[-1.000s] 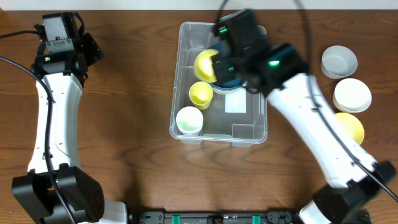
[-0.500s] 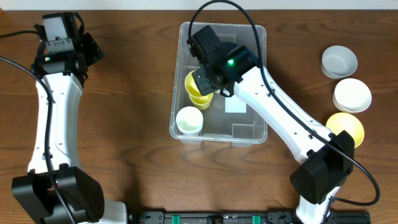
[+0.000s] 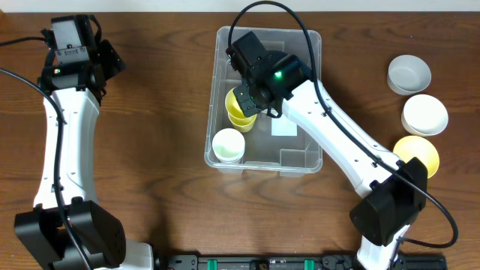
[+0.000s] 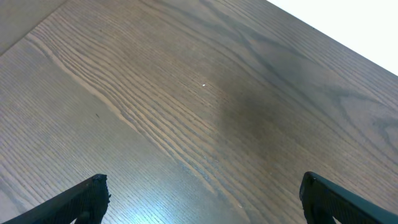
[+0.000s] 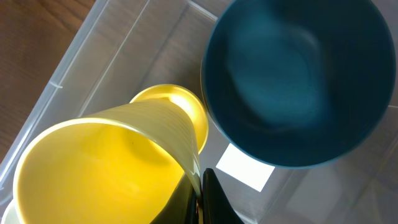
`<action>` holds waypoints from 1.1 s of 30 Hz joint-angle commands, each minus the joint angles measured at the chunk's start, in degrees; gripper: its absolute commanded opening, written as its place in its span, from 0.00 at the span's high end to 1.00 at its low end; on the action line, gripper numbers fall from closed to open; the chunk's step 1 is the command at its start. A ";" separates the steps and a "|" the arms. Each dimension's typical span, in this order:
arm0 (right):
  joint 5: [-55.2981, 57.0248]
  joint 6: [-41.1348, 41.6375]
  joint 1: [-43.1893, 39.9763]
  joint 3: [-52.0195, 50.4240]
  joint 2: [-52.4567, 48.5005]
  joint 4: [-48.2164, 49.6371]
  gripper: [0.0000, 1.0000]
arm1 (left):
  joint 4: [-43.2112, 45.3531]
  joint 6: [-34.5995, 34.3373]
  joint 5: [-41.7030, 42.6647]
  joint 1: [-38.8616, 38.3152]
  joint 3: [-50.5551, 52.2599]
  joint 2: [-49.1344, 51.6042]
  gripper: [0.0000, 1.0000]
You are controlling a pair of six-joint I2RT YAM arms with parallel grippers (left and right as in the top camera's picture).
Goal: Pack container
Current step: 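Lower the yellow cup into the yellow cup in the container, release, then move the right gripper over the white bowl on the right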
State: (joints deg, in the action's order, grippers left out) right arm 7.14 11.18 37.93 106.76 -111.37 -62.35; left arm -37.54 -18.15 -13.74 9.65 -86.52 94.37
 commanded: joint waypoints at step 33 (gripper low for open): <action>6.03 7.23 -39.67 -0.83 10.64 -10.93 0.42 | -0.17 0.11 -0.70 0.20 -0.72 -0.83 0.02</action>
State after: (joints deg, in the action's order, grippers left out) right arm 12.93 16.97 3.14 106.78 -100.79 -72.84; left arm -37.52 -18.15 -13.72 9.65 -86.52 94.37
